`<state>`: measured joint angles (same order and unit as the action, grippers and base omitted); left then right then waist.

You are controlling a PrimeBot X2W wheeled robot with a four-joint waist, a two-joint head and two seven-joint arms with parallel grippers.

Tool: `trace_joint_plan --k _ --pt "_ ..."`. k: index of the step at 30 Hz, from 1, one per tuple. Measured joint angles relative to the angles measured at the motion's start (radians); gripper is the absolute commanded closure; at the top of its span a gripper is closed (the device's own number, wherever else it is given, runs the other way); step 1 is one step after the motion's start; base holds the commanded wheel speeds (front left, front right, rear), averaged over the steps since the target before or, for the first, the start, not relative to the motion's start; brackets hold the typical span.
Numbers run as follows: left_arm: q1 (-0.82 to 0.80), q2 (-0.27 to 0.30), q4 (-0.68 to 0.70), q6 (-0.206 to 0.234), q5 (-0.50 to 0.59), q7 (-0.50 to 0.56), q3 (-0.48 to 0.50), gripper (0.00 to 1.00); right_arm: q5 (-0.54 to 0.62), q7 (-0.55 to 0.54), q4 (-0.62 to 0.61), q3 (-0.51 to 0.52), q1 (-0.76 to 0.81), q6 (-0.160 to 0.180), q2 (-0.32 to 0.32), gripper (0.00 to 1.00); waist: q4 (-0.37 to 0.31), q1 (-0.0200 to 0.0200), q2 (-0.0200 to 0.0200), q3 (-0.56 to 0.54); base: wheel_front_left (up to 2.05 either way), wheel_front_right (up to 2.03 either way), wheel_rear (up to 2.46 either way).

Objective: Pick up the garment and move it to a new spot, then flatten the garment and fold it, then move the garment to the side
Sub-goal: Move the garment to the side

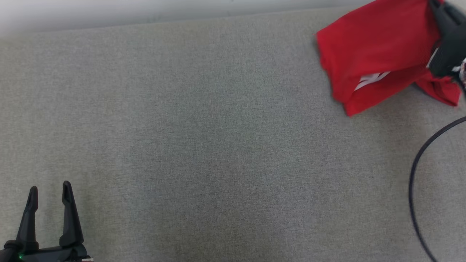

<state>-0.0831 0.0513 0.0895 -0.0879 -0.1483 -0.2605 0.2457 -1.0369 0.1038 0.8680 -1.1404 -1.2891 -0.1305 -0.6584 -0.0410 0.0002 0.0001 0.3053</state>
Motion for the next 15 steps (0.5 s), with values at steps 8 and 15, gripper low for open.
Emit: trace_joint_plan --k 8,15 --pt "-0.005 0.002 0.020 -0.009 0.010 0.000 0.021 0.00 0.007 -0.018 0.017 -0.025 -0.061 0.000 -0.059 1.00 -0.018 0.0000 0.0000 0.040 0.00 0.00 0.00" --pt "-0.022 0.010 0.026 -0.018 0.016 0.000 0.026 0.00 0.039 -0.046 0.077 -0.055 -0.121 0.000 -0.089 1.00 -0.032 0.0000 0.0000 0.069 0.00 0.00 0.00"
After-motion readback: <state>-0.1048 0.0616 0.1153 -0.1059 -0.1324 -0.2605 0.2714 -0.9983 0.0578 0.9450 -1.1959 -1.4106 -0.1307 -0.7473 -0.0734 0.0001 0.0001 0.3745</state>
